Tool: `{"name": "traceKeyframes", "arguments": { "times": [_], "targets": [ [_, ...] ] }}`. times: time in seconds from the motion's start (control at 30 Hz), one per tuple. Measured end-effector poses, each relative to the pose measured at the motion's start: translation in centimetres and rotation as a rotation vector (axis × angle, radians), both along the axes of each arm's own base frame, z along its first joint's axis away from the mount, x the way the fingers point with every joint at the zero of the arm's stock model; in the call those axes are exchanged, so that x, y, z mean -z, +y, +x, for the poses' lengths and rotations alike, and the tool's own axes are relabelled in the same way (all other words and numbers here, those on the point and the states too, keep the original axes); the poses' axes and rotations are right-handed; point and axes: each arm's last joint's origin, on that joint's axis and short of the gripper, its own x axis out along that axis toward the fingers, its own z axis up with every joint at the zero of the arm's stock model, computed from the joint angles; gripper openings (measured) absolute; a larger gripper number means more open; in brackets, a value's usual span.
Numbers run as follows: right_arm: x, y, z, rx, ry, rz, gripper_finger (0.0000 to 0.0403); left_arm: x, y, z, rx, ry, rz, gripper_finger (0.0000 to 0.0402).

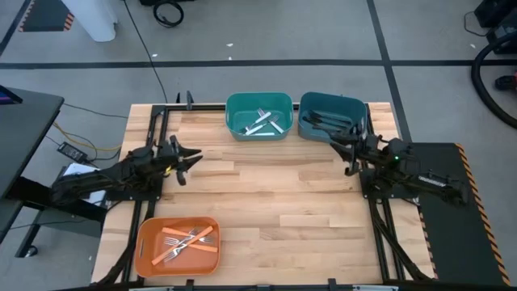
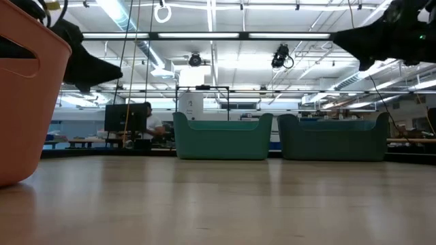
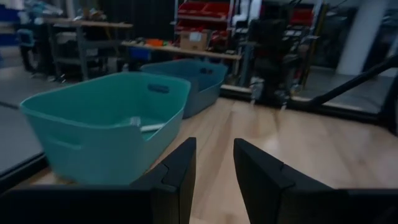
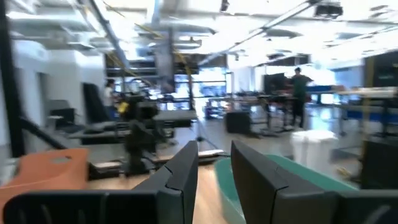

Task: Sort silverware by color (type)
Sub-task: Return To Home Position

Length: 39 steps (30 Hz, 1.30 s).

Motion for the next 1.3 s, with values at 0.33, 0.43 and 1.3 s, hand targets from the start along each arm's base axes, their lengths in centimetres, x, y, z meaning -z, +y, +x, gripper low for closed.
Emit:
{"name": "traceKeyframes", "arguments": {
  "times": [0.33, 0.43, 1.3],
  "targets": [
    [-0.3, 1.5, 0.3, -0.176, -0.031, -0.009, 0.0104, -0.5, -1.0, -0.2, 0.090, -0.068, 0.013, 0.0116],
    [-0.3, 1.8, 0.3, -0.202, -0.033, -0.009, 0.0104, -0.5, -1.1, -0.2, 0.104, -0.067, 0.013, 0.0116],
    [-0.3, 1.9, 0.3, -0.216, -0.033, -0.010, 0.0104, -0.5, -1.1, -0.2, 0.109, -0.064, 0.012, 0.0116]
  ]
}}
